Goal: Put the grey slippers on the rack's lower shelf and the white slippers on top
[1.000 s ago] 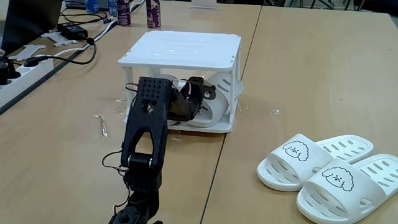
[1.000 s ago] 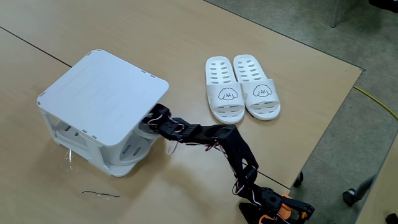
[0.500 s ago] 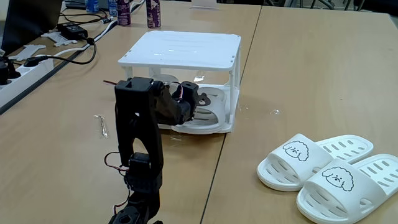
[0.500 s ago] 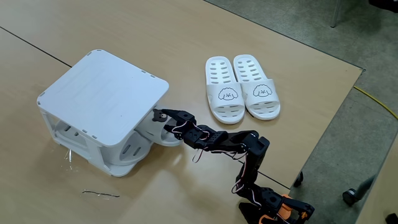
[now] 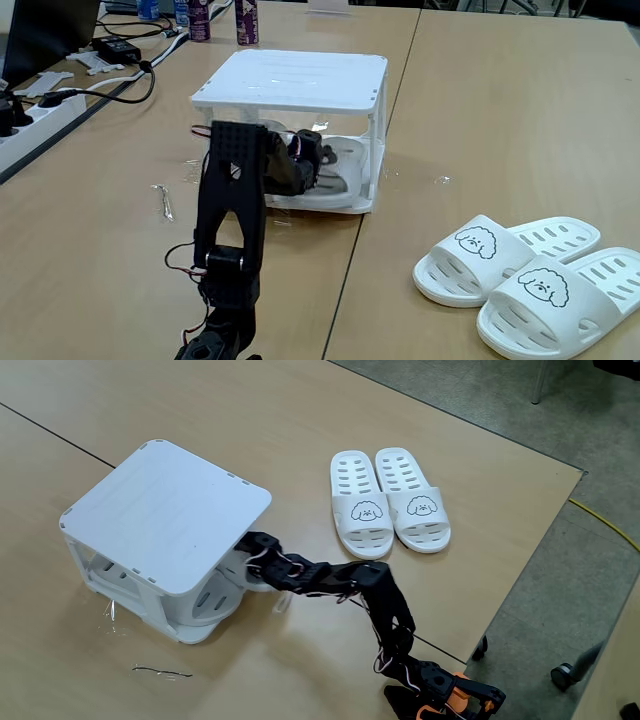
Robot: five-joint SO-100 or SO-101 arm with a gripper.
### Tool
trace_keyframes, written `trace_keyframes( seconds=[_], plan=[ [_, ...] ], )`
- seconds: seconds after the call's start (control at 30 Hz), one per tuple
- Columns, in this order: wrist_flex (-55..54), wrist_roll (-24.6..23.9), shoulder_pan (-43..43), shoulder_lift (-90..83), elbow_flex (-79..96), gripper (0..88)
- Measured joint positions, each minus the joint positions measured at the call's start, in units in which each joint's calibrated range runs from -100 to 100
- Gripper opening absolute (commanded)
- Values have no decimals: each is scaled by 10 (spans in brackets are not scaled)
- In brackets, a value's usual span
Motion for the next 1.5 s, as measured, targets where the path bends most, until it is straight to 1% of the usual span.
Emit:
trace_keyframes(
  seconds=[0.23, 0.27, 0.3, 0.37, 0.43, 0.6, 0.97, 1.0, 1.03, 1.07, 1.17, 1.2, 1.3, 1.33, 1.47, 1.5],
  plan=[
    [0, 0, -6, 186, -285, 70],
    [1, 0, -6, 200, -306, 99],
    [2, 0, -6, 206, -315, 147],
    [2, 0, -7, 208, -316, 270],
    [2, 0, -9, 207, -316, 314],
    [-2, 1, -15, 162, -192, 320],
    [1, 1, -18, -32, 62, 313],
    [1, 1, -16, -59, 91, 311],
    [1, 1, -11, -93, 128, 288],
    [1, 1, -4, -131, 166, 239],
    [1, 1, 21, -253, 273, 29],
    [1, 1, 36, -313, 318, 3],
    [0, 1, 75, -410, 401, 11],
    [-17, 1, 88, -429, 431, 13],
    [-173, 1, 98, -446, 594, 15],
    [-195, 1, 104, -446, 624, 15]
  ],
)
